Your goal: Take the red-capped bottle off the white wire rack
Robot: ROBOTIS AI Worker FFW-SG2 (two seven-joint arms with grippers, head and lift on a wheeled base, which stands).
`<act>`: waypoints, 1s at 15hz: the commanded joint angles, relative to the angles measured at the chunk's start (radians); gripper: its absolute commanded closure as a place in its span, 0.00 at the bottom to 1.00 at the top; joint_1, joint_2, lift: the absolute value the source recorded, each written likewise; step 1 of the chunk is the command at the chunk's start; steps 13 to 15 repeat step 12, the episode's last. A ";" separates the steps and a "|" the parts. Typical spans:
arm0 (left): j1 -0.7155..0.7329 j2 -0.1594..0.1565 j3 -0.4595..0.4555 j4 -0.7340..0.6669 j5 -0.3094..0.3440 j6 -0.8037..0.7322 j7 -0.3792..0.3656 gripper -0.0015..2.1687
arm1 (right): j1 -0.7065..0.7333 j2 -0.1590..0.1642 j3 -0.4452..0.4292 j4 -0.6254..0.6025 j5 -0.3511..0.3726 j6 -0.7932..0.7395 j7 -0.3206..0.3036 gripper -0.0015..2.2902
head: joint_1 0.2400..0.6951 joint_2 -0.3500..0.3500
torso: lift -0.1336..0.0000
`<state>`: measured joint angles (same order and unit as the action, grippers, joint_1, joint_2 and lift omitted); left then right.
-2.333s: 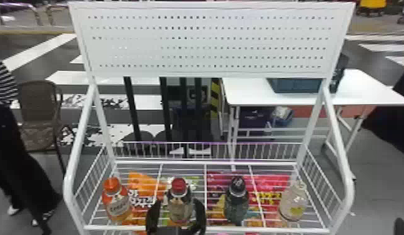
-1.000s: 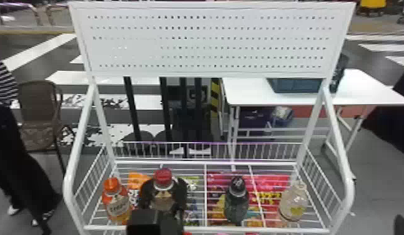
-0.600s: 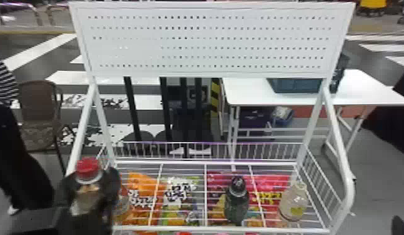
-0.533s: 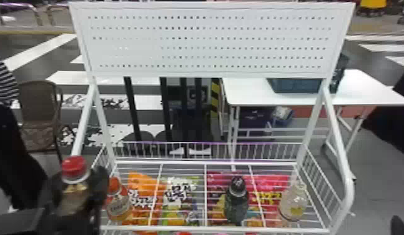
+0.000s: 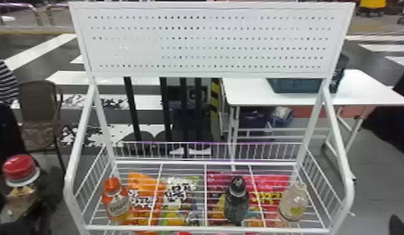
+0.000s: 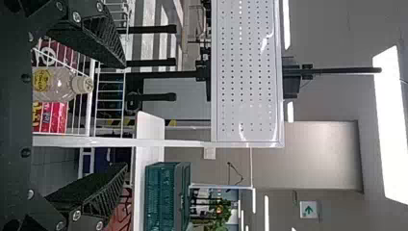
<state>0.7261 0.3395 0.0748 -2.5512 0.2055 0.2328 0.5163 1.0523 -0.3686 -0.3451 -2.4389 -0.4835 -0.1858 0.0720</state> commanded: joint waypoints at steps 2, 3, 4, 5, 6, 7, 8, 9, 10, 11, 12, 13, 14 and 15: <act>0.010 -0.010 0.025 -0.026 0.020 0.018 -0.030 0.61 | 0.000 0.000 0.005 -0.005 -0.001 0.001 0.000 0.08 | 0.57 0.50 | 1.00; 0.010 -0.014 0.025 -0.027 0.020 0.021 -0.032 0.61 | 0.000 0.000 0.005 -0.006 0.000 0.001 0.000 0.08 | 0.57 0.50 | 1.00; 0.009 -0.014 0.025 -0.029 0.020 0.024 -0.033 0.61 | 0.000 0.000 0.005 -0.005 0.000 0.001 0.000 0.08 | 0.57 0.50 | 1.00; 0.006 -0.014 0.025 -0.032 0.020 0.043 -0.035 0.61 | 0.000 0.002 0.005 -0.003 0.000 -0.002 0.000 0.08 | 0.57 0.50 | 1.00; 0.006 -0.014 0.025 -0.032 0.020 0.043 -0.033 0.61 | 0.000 0.002 0.005 -0.002 0.000 0.001 0.000 0.08 | 0.57 0.50 | 1.00; 0.006 -0.014 0.025 -0.032 0.020 0.043 -0.033 0.61 | 0.000 0.002 0.005 -0.002 0.000 0.001 0.000 0.08 | 0.57 0.50 | 1.00; 0.006 -0.016 0.023 -0.032 0.018 0.043 -0.033 0.61 | 0.000 0.002 0.005 -0.002 0.000 -0.002 0.000 0.08 | 0.57 0.50 | 1.00; 0.006 -0.020 0.017 -0.030 0.018 0.043 -0.033 0.61 | 0.000 0.002 0.005 -0.002 0.000 -0.002 0.000 0.08 | 0.57 0.50 | 1.00; 0.007 -0.023 0.010 -0.027 0.017 0.043 -0.033 0.61 | 0.000 0.002 0.005 -0.003 0.000 -0.002 0.000 0.08 | 0.57 0.50 | 1.00; 0.007 -0.025 -0.010 -0.020 0.009 0.040 -0.027 0.61 | -0.001 0.002 0.006 -0.003 0.000 -0.002 0.000 0.08 | 0.57 0.50 | 1.00; 0.003 -0.027 -0.055 -0.003 -0.012 0.037 -0.021 0.61 | -0.001 0.002 0.006 -0.002 0.000 -0.002 0.000 0.08 | 0.57 0.50 | 1.00; 0.003 -0.027 -0.055 -0.003 -0.012 0.037 -0.021 0.61 | -0.001 0.002 0.006 -0.002 0.000 -0.002 0.000 0.08 | 0.57 0.50 | 1.00; 0.003 -0.027 -0.055 -0.003 -0.012 0.037 -0.021 0.61 | -0.001 0.002 0.006 -0.002 0.000 -0.002 0.000 0.08 | 0.57 0.50 | 1.00; 0.003 -0.027 -0.055 -0.003 -0.012 0.037 -0.021 0.61 | -0.001 0.002 0.006 -0.002 0.000 -0.002 0.000 0.08 | 0.57 0.50 | 1.00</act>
